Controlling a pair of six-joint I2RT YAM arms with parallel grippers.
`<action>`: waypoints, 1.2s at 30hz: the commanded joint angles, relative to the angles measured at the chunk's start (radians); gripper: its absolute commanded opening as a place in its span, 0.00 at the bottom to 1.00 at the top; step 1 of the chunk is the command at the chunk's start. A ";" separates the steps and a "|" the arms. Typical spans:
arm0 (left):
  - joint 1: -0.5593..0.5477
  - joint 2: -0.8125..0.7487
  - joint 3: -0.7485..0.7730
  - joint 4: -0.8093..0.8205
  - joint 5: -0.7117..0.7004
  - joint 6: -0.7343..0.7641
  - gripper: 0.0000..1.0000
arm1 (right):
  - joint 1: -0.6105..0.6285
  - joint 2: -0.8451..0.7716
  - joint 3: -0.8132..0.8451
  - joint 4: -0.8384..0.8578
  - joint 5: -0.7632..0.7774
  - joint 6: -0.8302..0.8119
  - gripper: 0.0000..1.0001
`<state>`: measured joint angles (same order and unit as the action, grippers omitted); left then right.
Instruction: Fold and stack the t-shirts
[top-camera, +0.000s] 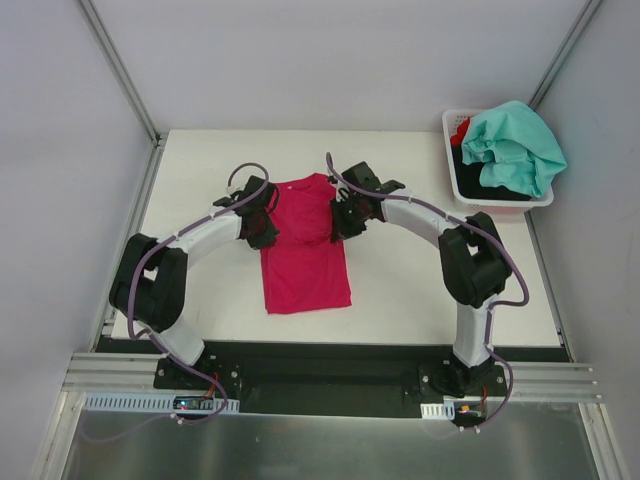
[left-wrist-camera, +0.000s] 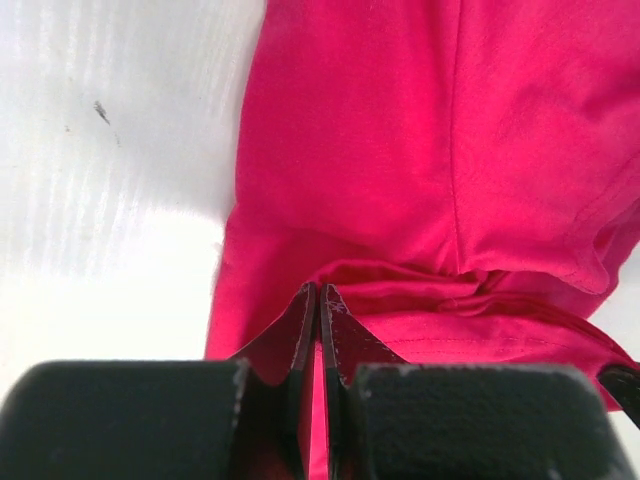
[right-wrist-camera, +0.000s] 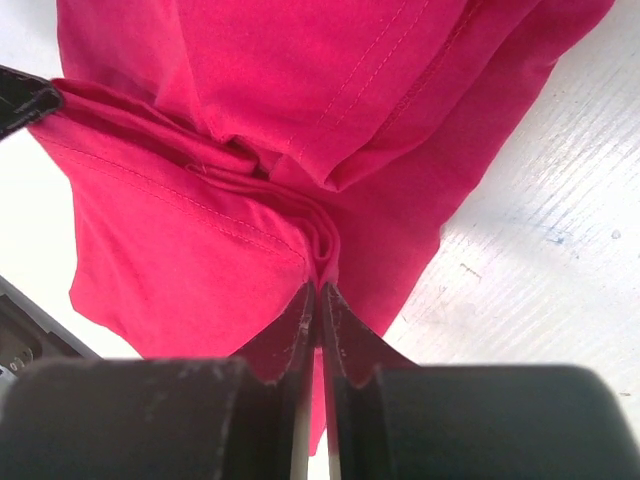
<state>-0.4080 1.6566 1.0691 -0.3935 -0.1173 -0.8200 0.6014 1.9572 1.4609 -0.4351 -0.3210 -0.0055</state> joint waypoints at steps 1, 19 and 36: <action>0.018 -0.084 -0.001 -0.038 -0.044 0.018 0.00 | 0.020 -0.021 0.050 -0.034 0.020 -0.019 0.08; 0.034 -0.061 0.014 -0.045 -0.050 0.025 0.00 | 0.041 0.014 0.111 -0.077 0.065 -0.045 0.08; 0.067 0.054 0.071 -0.041 -0.047 0.045 0.00 | -0.022 0.080 0.141 -0.077 0.045 -0.070 0.08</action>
<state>-0.3595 1.6951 1.1038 -0.4160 -0.1390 -0.7975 0.5888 2.0315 1.5551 -0.5018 -0.2737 -0.0532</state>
